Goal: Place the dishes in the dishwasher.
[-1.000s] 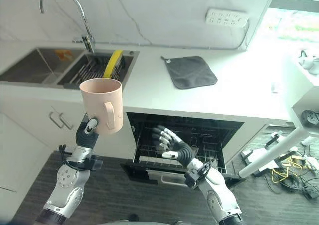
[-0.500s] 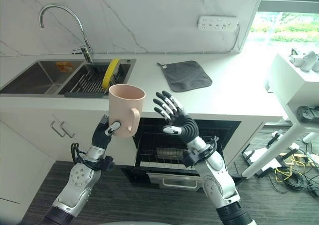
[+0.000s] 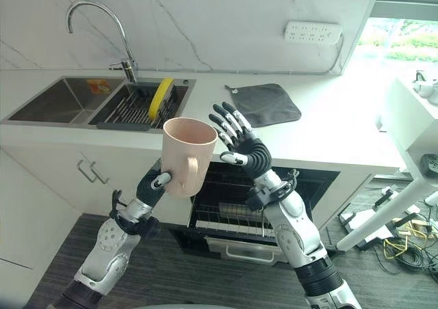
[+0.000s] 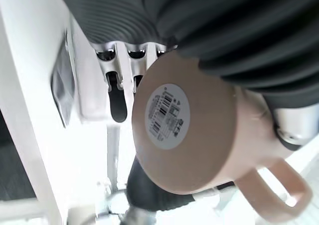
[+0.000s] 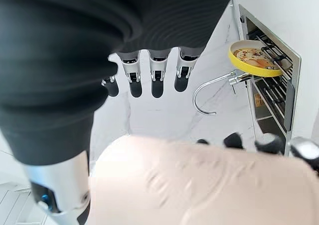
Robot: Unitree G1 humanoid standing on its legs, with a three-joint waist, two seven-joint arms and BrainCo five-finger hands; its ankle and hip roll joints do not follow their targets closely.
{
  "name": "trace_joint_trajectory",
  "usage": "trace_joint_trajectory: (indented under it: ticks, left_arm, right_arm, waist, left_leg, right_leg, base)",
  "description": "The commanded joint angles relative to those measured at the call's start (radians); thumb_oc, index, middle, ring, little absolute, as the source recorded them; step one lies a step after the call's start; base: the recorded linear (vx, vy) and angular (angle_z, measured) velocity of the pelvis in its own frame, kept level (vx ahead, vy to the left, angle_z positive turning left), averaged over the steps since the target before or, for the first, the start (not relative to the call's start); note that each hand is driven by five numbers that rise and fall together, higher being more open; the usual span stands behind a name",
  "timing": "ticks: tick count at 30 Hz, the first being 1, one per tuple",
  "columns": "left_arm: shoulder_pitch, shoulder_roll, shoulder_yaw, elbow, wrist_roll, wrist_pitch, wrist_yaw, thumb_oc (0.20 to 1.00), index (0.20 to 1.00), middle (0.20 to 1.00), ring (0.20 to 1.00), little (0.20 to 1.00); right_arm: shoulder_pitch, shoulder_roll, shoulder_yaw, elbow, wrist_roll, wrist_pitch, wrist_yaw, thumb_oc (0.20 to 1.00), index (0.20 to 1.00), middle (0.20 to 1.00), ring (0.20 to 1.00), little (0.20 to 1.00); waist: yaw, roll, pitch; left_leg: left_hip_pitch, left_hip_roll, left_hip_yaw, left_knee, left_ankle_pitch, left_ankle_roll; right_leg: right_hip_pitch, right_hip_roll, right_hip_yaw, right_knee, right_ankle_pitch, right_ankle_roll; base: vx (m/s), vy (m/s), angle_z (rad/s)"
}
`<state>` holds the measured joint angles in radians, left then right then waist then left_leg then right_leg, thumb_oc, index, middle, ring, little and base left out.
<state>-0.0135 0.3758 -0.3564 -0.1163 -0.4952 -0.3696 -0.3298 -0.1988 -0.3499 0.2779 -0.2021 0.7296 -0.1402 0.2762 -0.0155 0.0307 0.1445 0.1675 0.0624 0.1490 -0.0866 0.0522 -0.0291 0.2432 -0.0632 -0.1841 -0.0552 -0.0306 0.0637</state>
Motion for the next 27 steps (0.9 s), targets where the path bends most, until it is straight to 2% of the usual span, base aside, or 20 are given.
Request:
trace_joint_trajectory:
  ticks: [1,4,8,12,16,24,27]
  left_arm:
    - [-0.104,0.008,-0.022,-0.018,-0.132,0.017,-0.122,0.200,0.200,0.200,0.200,0.200]
    - [-0.098,-0.009,-0.035,-0.025,-0.211,0.080,-0.216,0.200,0.200,0.200,0.200,0.200]
    - [-0.103,0.004,-0.040,-0.023,-0.204,0.121,-0.290,0.200,0.200,0.200,0.200,0.200]
    - [-0.099,0.009,-0.035,-0.023,-0.236,0.151,-0.301,0.200,0.200,0.200,0.200,0.200]
    - [-0.085,0.015,-0.026,0.003,-0.237,0.153,-0.308,0.200,0.200,0.200,0.200,0.200]
    - [-0.083,0.026,-0.023,0.010,-0.197,0.153,-0.277,0.200,0.200,0.200,0.200,0.200]
    - [-0.076,0.037,-0.013,0.023,-0.153,0.156,-0.214,0.200,0.200,0.200,0.200,0.200]
  right_arm:
    - [-0.050,0.032,-0.011,-0.029,0.109,-0.001,0.039,1.000,1.000,1.000,1.000,1.000]
    - [-0.040,0.050,-0.003,-0.018,0.191,0.080,0.106,1.000,1.000,1.000,1.000,1.000]
    - [-0.018,0.037,0.007,-0.002,0.249,0.167,0.194,1.000,1.000,1.000,1.000,1.000]
    - [-0.009,0.025,0.014,0.001,0.245,0.186,0.238,1.000,1.000,1.000,1.000,1.000]
    - [0.016,0.001,0.032,-0.028,0.227,0.259,0.316,1.000,1.000,1.000,1.000,1.000]
    - [0.014,-0.030,0.054,-0.044,0.193,0.271,0.322,1.000,1.000,1.000,1.000,1.000]
    - [0.014,-0.048,0.048,-0.054,0.183,0.282,0.321,1.000,1.000,1.000,1.000,1.000]
  waist:
    - [0.010,-0.026,-0.018]
    - [0.008,-0.027,-0.020]
    - [0.002,-0.028,-0.025]
    - [0.001,-0.027,-0.027]
    - [-0.003,-0.029,-0.029]
    - [-0.005,-0.029,-0.029]
    - [-0.005,-0.029,-0.028]
  left_leg:
    - [0.067,0.002,0.048,0.030,-0.092,0.012]
    - [0.069,0.004,0.052,0.026,-0.090,0.010]
    - [0.073,0.006,0.056,0.018,-0.085,0.007]
    - [0.073,0.007,0.055,0.017,-0.084,0.007]
    - [0.074,0.006,0.056,0.016,-0.083,0.006]
    - [0.074,0.008,0.053,0.013,-0.078,0.004]
    - [0.073,0.007,0.048,0.014,-0.078,0.006]
  right_leg:
    - [-0.043,-0.043,-0.051,0.033,0.023,0.032]
    - [-0.042,-0.043,-0.053,0.032,0.024,0.033]
    - [-0.043,-0.045,-0.055,0.029,0.028,0.038]
    - [-0.043,-0.045,-0.055,0.028,0.029,0.039]
    - [-0.044,-0.046,-0.054,0.026,0.032,0.042]
    - [-0.043,-0.043,-0.050,0.022,0.034,0.041]
    - [-0.043,-0.041,-0.046,0.021,0.033,0.038]
  base:
    - [0.00,0.000,0.00]
    - [0.00,0.002,0.02]
    - [0.00,0.001,0.03]
    - [0.00,0.000,0.00]
    - [0.00,0.000,0.00]
    - [0.00,0.000,0.00]
    - [0.00,0.000,0.00]
